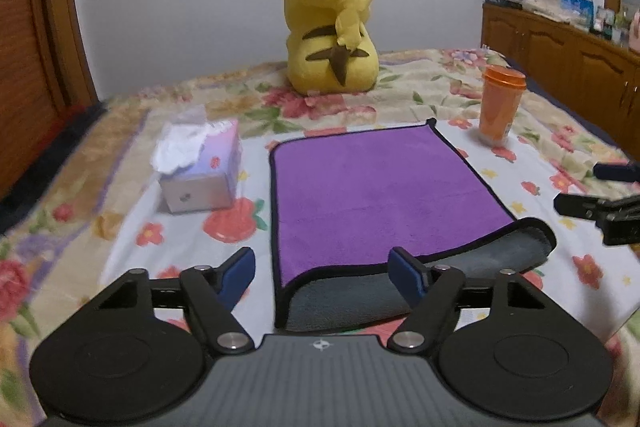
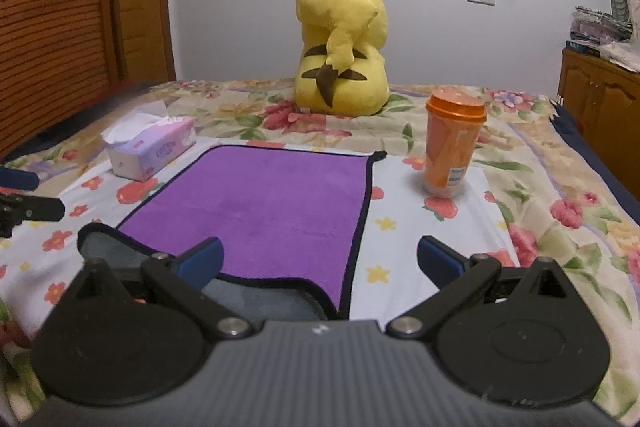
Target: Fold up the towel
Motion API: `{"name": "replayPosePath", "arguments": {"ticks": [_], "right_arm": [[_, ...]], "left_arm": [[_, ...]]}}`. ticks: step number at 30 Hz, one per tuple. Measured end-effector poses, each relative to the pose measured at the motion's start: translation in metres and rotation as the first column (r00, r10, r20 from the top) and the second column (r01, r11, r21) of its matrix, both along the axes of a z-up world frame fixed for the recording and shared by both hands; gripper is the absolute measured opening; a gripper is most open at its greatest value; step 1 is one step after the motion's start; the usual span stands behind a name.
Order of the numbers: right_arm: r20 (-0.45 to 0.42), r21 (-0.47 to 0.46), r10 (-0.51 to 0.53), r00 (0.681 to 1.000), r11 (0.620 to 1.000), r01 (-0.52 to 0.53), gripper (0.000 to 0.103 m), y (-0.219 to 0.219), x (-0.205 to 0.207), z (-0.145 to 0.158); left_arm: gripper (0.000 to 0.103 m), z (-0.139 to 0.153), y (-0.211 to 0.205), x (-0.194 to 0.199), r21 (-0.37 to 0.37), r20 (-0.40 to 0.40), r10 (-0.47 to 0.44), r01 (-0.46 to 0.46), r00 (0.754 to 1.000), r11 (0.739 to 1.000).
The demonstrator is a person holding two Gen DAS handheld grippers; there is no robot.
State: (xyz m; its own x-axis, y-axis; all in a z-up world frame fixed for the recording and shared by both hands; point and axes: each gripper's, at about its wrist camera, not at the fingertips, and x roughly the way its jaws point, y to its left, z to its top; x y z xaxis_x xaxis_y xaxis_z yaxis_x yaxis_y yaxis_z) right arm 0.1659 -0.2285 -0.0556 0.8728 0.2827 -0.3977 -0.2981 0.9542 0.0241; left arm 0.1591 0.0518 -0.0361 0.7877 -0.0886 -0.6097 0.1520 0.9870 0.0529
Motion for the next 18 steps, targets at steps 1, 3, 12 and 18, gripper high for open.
{"name": "replayPosePath", "arguments": {"ticks": [1,3,12,18], "right_arm": [[-0.005,-0.001,0.001,1.000,1.000,-0.001,0.103,0.000,0.002,-0.001],[-0.013,0.006,0.011,1.000,1.000,-0.011,0.103,0.000,0.006,-0.003],[-0.068,0.007,0.035,0.997,0.999,-0.035,0.103,0.000,0.020,-0.013],[-0.117,-0.009,0.046,0.992,0.999,-0.047,0.102,0.001,0.030,-0.021]], "left_arm": [[0.072,-0.001,0.002,0.003,-0.009,-0.007,0.001,-0.001,1.000,1.000],[0.071,-0.004,0.004,0.009,-0.002,-0.011,0.001,-0.001,1.000,1.000],[0.068,-0.023,0.021,0.033,-0.007,-0.086,0.010,-0.011,0.996,1.000],[0.063,-0.033,0.025,0.041,-0.027,-0.129,0.008,-0.012,0.992,1.000]]}}
